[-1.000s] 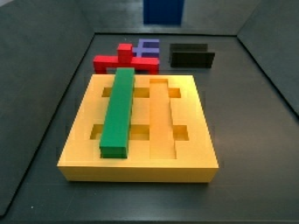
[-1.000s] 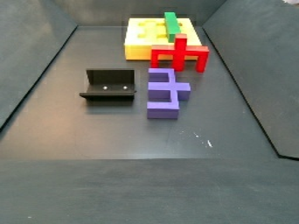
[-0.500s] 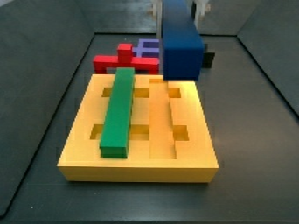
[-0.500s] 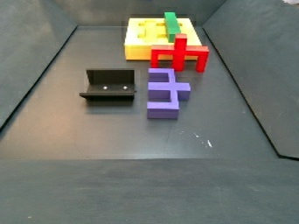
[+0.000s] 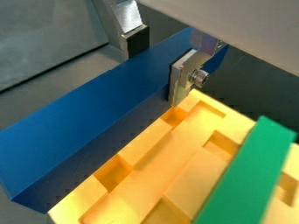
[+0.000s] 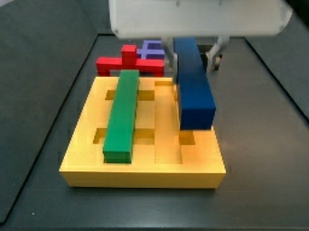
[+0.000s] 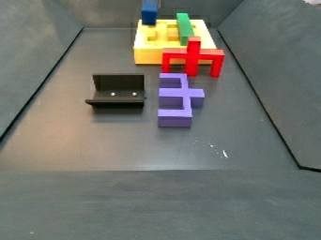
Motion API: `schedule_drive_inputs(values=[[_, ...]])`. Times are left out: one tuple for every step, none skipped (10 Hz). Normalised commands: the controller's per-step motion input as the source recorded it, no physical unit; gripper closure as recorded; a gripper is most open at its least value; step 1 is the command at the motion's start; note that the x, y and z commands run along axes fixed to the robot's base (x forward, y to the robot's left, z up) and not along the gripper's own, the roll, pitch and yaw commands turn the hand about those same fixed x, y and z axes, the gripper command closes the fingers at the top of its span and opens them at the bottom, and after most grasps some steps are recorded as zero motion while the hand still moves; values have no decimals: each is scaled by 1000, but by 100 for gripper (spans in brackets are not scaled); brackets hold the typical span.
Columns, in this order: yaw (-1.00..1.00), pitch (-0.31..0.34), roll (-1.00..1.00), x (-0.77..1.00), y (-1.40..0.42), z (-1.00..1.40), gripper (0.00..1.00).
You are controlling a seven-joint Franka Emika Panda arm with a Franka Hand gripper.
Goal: Pick up the blue object. Move up. Move to above the board. Insert the blue object.
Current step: Insert the blue object.
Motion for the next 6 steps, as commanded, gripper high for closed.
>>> schedule_drive_inputs(values=[[351,0,443,0,-97,-409,100],[254,-30,387,-89,-86,-406,100],[34,-31,214,-146,-49,-391,100],[0,0,0,-126,0,-294,100],[0,0,0,-109,0,-220,100],[0,0,-56,-109,0,-237,100]])
